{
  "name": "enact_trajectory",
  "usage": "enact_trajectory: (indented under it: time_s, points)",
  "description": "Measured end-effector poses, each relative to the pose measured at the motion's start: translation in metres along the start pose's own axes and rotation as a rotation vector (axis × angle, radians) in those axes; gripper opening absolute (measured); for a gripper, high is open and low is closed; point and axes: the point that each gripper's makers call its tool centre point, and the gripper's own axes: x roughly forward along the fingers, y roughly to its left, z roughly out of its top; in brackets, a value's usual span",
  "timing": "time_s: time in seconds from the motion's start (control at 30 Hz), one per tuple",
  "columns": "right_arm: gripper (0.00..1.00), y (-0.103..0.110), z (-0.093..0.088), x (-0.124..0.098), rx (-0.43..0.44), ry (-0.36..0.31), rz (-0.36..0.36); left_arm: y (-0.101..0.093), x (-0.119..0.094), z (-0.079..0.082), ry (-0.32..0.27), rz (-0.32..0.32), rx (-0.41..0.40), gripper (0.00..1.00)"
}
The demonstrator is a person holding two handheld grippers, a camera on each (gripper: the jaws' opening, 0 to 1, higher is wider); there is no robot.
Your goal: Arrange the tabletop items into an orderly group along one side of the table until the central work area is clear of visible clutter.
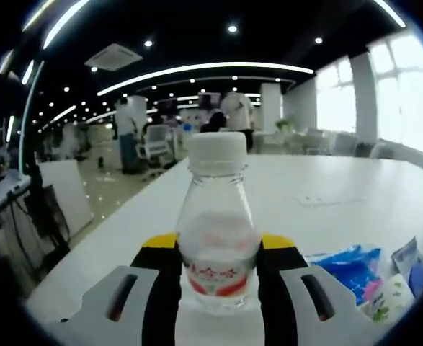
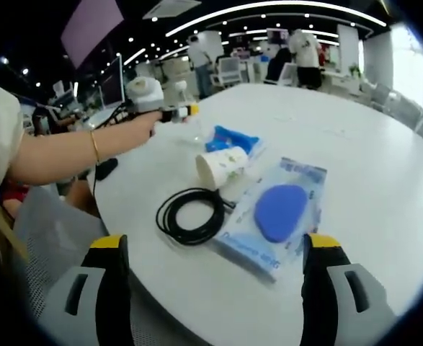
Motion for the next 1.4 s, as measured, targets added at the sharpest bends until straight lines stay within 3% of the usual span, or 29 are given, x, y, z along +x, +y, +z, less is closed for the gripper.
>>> enact_trajectory:
  time_s: [0.5,0.6,0.8,0.9,1.03,1.1,1.13,1.4]
  points:
    - [1.00,-0.002,-0.003,0.000,0.008,0.014,-0.005,-0.004,0.003,0.001,-0.012,-0.020,-0.006,0.40]
    - [0.99,-0.003,0.003,-0.001,0.030,-0.018,-0.009,-0.005,0.005,-0.006,0.025,-0.035,-0.014,0.48]
    - [0.99,-0.002,0.008,-0.001,0.031,-0.040,-0.004,-0.008,0.000,-0.001,0.020,-0.075,0.022,0.61]
    - [0.99,-0.001,0.009,0.000,0.026,-0.039,-0.001,-0.013,-0.002,0.001,0.020,-0.119,0.013,0.75]
    - [0.99,-0.006,0.020,-0.002,0.038,-0.075,-0.003,-0.020,-0.008,0.007,0.000,-0.191,0.064,0.92]
    - [0.99,-0.008,0.022,-0.003,0.046,-0.085,-0.002,-0.021,-0.010,0.007,0.025,-0.213,0.064,1.00]
    - [0.99,-0.009,0.024,-0.004,0.050,-0.090,-0.002,-0.023,-0.013,0.005,0.047,-0.240,0.052,0.98]
    - [0.99,-0.019,0.043,-0.010,0.034,-0.143,-0.017,-0.020,-0.030,0.020,0.025,-0.289,0.124,1.00]
